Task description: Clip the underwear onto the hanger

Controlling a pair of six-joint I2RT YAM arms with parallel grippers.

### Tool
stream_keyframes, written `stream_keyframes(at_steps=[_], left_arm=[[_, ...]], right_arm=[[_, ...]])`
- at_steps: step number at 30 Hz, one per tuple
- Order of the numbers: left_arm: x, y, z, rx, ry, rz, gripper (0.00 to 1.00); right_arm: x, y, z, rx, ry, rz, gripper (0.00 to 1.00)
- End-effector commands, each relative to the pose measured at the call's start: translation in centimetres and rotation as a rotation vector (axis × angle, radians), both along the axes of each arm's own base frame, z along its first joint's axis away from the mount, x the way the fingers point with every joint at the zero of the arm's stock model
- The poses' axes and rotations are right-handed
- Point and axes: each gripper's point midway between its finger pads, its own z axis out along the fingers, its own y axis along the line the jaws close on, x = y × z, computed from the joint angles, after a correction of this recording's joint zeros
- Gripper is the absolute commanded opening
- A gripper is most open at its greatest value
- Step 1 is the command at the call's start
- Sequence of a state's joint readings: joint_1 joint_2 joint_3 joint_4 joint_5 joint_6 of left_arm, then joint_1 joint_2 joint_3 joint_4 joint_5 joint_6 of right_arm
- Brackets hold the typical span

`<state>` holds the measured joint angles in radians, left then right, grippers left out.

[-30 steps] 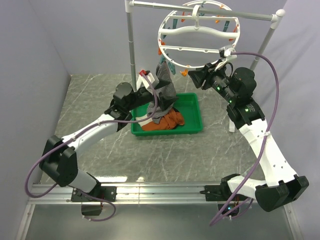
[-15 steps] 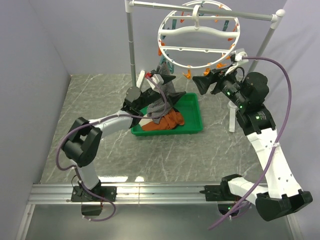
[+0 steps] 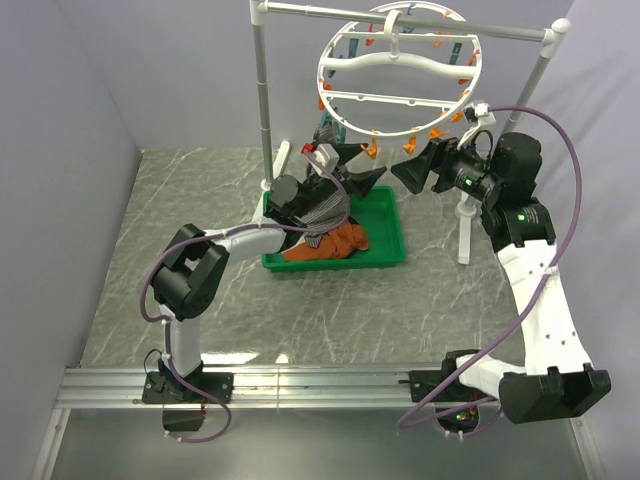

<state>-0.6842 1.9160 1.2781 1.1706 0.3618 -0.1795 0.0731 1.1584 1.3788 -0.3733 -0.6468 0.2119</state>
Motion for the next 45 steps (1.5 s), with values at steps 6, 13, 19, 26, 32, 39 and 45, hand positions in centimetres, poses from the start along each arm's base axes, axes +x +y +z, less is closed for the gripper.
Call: stream_keyframes(at_steps=[6,13,19,26,32,39,45], left_arm=[[0.6,-0.4,3.5,-0.116,-0.038,0.023,0.67],[0.2,-0.4,3.9,-0.103,-0.037,0.018,0.37],[-0.6,-0.5,4.0,-0.060,-0.055,-0.002,0.25],[-1.4,-0.3,3.9,-0.031,-0.078,-0.017,0.14],[-1.9,-0.3,4.1,-0.026,-0.091,-0.036,0.06],[-2.2,-0.4,4.0,-0.017,-0.095,-0.049,0.01],[-2.1,-0.7,3.8,-0.009,-0.089,-0.058,0.00]], right_arm=[[-0.9,-0.2,1.6,0.011,-0.068,-0.011,0.97],[-1.4,2.2,1.6,-0.018,-0.209,0.044,0.84],[-1.2,4.0,2.6,-0.039,-0.433,0.015,0.73],[0.6,5.1,3.0,-0.032,-0.534,0.021,0.72],[3.3,5.6,2.0,-0.016,-0.502,-0.004,0.71],[5.2,5.8,2.3,0.015,-0.502,-0.051,0.70],[5.4,6.0,2.5,0.029,-0.521,-0.073,0.67]])
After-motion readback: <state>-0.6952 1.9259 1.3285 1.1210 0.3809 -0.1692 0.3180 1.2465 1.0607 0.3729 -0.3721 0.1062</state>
